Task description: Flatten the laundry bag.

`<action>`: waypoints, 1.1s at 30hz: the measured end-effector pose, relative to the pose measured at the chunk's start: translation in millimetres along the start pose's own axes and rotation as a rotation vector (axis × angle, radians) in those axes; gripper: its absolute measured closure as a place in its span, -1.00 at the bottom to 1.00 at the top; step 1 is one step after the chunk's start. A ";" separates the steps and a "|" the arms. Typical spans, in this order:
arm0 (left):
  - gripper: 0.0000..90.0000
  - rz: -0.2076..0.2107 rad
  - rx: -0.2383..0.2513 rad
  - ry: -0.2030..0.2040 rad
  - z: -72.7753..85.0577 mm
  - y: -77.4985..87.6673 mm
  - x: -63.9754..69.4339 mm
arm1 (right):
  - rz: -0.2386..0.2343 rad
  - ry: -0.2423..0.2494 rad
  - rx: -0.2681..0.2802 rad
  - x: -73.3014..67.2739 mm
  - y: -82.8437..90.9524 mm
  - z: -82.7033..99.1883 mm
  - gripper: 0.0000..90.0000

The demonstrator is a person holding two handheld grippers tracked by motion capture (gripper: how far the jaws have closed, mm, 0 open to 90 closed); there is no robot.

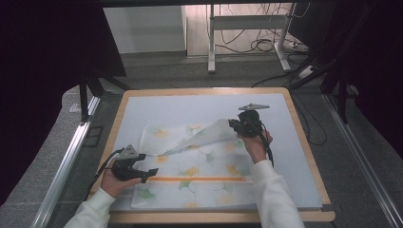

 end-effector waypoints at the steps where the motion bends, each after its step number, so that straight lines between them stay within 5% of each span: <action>1: -0.61 0.000 0.001 0.000 0.0 -0.2 0.0 | 0.004 0.001 0.002 0.7 -1.3 -1.2 0.89; 33: -0.60 0.011 0.010 0.003 0.0 0.8 -1.2 | 0.078 -0.102 -0.039 32.3 -49.0 -21.9 0.90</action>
Point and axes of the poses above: each handheld gripper's, and its own axes: y roughly backward along the jaws, z roughly out of its underside, x roughly to its right, the point moved 1 cm from there along -y, roughly forward along the jaws, and after that the axes turned 6 degrees about z, right-handed, at the moved point
